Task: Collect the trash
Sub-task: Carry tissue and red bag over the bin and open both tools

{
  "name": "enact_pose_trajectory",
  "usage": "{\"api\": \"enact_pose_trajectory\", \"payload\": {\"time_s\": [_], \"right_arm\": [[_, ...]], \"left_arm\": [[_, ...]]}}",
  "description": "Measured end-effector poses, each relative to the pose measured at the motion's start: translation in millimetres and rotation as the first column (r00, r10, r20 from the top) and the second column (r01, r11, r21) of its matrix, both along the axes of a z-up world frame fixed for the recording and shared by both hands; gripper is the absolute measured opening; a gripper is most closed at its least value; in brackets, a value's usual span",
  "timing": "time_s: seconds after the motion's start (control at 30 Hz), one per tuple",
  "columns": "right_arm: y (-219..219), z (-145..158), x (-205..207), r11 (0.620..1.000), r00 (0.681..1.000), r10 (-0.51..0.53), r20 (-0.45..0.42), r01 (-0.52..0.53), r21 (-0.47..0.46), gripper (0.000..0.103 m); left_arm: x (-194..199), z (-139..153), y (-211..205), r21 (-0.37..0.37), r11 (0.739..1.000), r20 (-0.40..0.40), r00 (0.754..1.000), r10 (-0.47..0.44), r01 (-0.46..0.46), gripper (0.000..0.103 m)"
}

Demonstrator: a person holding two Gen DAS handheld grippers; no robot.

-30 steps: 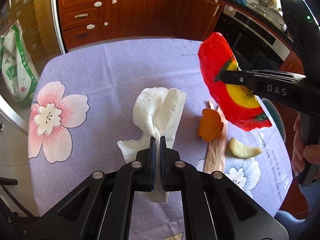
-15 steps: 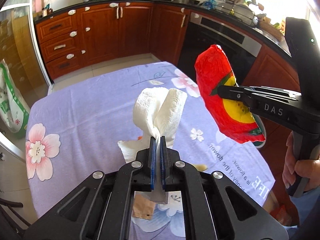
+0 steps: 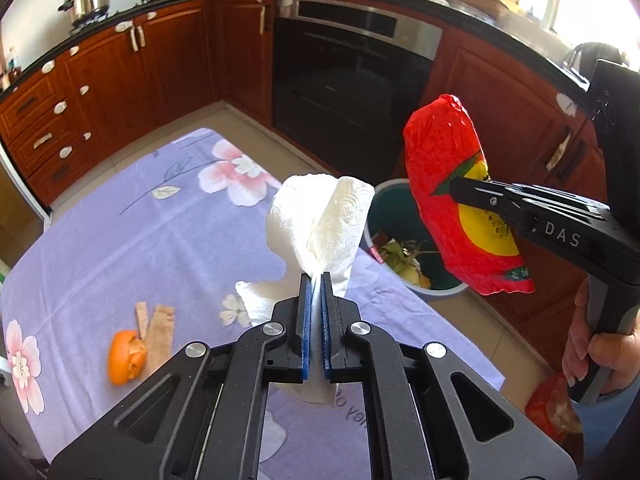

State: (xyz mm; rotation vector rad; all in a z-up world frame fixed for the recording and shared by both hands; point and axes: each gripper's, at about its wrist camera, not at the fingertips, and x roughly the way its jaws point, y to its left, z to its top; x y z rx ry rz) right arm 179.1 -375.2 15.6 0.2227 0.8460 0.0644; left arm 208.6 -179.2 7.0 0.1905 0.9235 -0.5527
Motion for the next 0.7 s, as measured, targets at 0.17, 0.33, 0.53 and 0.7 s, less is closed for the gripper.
{"api": "enact_pose_trajectory", "payload": {"time_s": [0.17,0.33,0.53,0.7], "right_arm": [[-58,-21,-10,0.995,0.995,-0.089,-0.035,0.090,0.038,0.007],[-97,-45,-11,0.988,0.987,-0.129,-0.092,0.136,0.068,0.007],[-125,-64,-4,0.980,0.977,-0.159,-0.141,0.173,0.100,0.008],[-138,-80,11,0.976,0.969,-0.166,-0.184,0.188,0.107,0.009]], "left_arm": [[4,-14,-65,0.051,0.995,-0.024,0.996,-0.084,0.085,0.005],[10,-33,-120,0.082,0.985,-0.060,0.987,-0.146,0.150,0.005],[21,-59,-169,0.103,0.973,-0.101,0.976,-0.194,0.204,0.005],[33,-83,-189,0.113,0.969,-0.146,0.968,-0.204,0.221,0.005]]}}
